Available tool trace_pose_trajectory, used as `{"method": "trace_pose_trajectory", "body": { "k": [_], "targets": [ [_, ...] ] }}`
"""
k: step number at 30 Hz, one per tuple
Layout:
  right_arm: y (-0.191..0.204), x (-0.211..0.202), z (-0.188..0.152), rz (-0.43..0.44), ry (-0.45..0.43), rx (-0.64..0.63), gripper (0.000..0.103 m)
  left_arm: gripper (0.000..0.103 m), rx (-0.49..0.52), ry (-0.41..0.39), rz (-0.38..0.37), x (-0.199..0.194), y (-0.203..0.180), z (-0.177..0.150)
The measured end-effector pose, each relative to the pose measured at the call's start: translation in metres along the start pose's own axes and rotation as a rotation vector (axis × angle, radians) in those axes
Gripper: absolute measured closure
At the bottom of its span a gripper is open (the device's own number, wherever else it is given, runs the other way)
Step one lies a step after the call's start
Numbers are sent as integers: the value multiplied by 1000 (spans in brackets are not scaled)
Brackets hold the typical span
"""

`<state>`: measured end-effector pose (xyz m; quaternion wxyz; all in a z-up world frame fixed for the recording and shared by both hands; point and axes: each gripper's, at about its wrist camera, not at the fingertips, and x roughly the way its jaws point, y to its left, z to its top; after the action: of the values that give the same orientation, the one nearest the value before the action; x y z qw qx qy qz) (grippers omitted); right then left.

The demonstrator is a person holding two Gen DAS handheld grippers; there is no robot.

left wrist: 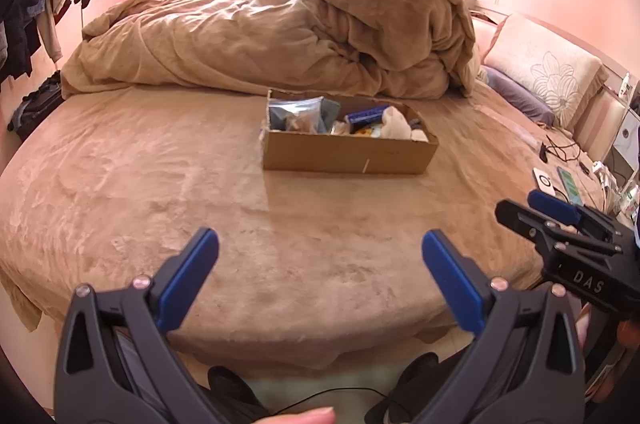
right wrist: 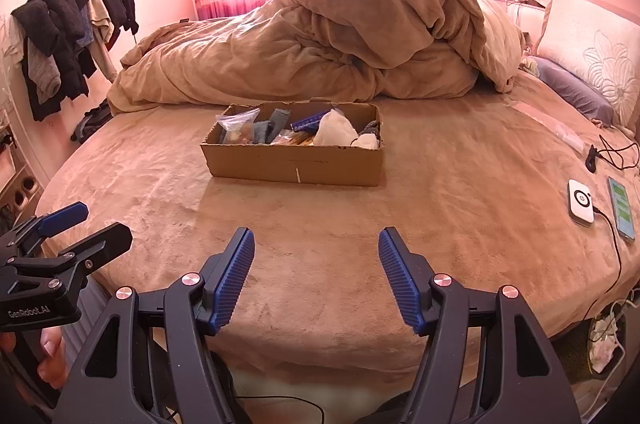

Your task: Organize objects

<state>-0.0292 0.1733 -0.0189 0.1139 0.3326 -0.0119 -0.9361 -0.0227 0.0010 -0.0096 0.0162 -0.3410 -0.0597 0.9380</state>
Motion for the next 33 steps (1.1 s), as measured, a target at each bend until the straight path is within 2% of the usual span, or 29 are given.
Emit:
{"method": "trace_pose_trajectory", "body": {
  "k": [33],
  "targets": [
    [2,-2,0,1,-4,-1,35,0,1,-8,-3,-5,-2,1]
  ]
}}
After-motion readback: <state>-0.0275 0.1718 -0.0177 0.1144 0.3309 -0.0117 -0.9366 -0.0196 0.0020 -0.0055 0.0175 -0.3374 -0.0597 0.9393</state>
